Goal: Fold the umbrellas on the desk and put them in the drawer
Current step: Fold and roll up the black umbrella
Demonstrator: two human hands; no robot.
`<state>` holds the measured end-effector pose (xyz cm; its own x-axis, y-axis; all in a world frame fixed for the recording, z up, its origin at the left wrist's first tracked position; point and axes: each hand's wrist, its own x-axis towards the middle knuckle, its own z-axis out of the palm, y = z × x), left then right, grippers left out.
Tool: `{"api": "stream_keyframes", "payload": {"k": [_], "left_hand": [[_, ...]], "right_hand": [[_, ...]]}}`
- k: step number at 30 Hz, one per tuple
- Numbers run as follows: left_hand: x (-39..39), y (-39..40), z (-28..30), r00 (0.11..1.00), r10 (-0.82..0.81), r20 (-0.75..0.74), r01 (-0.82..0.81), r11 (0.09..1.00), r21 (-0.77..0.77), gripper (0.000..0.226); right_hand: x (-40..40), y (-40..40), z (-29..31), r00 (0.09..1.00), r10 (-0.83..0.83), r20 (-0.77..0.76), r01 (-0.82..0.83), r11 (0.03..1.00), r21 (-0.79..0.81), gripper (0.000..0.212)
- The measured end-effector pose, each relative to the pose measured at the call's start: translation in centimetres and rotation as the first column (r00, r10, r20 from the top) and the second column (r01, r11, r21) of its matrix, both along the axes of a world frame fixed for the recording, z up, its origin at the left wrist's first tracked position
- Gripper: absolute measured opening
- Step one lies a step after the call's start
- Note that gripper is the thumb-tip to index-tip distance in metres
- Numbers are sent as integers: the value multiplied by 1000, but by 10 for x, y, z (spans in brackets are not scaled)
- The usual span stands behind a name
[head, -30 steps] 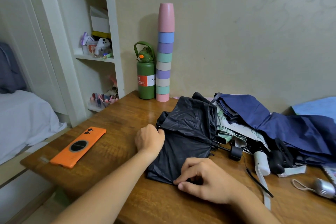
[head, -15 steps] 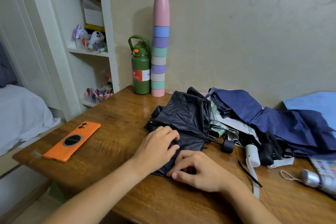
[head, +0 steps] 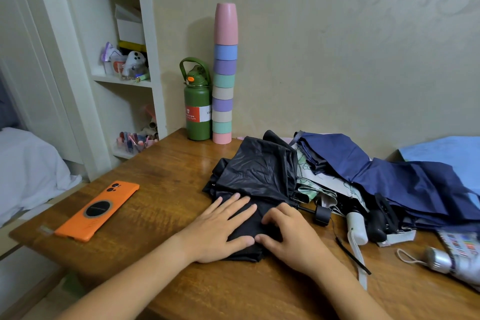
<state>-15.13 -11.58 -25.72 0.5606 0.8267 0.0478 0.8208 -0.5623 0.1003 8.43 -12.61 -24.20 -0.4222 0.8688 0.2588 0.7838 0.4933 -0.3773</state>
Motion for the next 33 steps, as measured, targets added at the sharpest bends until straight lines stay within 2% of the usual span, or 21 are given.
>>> {"api": "stream_keyframes", "payload": {"k": [2, 5, 7, 9, 11, 13, 15, 18, 22, 24, 28, 30, 32, 33], "left_hand": [[-1, 0, -1, 1000, -6, -5, 6, 1000, 0, 77], [-1, 1, -1, 1000, -7, -1, 7, 1000, -1, 83], [-1, 1, -1, 1000, -8, -1, 8, 1000, -1, 86], [-1, 1, 0, 1000, -8, -5, 8, 1000, -6, 87], [0, 1, 0, 1000, -3, -9, 3, 1000, -10, 87], [0, 0, 1, 1000, 0, -13, 0, 1000, -17, 88], [0, -1, 2, 1000, -1, -11, 1, 1000, -23, 87], [0, 0, 2, 1000, -3, -7, 3, 1000, -26, 86], [-1, 0, 0, 1000, 0, -12, 0, 1000, -21, 85], [-1, 1, 0, 1000, -2, -10, 2, 1000, -18, 85], [-1, 1, 1, 1000, -7, 5, 8, 1000, -24, 83], [-1, 0, 0, 1000, 3, 6, -2, 1000, -24, 81], [-2, 1, -1, 1000, 7, 15, -7, 1000, -15, 78], [-1, -2, 3, 999, 3, 52, -2, 1000, -19, 76]], "right_hand": [[2, 3, -1, 999, -14, 40, 16, 999, -40, 41], [1, 4, 0, 1000, -10, 12, 11, 1000, -29, 41], [0, 2, 2, 992, -36, -121, 36, 999, -1, 38], [1, 3, 6, 931, -105, -349, 124, 992, 34, 38], [6, 4, 14, 830, -185, -527, 199, 980, -31, 45], [10, 5, 21, 768, -226, -599, 155, 973, -169, 45], [9, 5, 22, 737, -220, -639, 41, 958, -283, 49], [8, 5, 22, 711, -207, -673, -31, 946, -323, 55], [11, 6, 26, 595, -181, -783, -37, 967, -252, 31], [11, 11, 26, 611, -182, -771, -1, 973, -230, 30], [6, 22, 30, 645, -190, -740, -69, 950, -304, 40], [6, 21, 34, 590, -154, -792, -119, 954, -275, 36], [6, 15, 37, 489, -125, -863, -161, 960, -230, 19], [5, 11, 37, 444, -122, -888, -169, 962, -217, 18]]}}
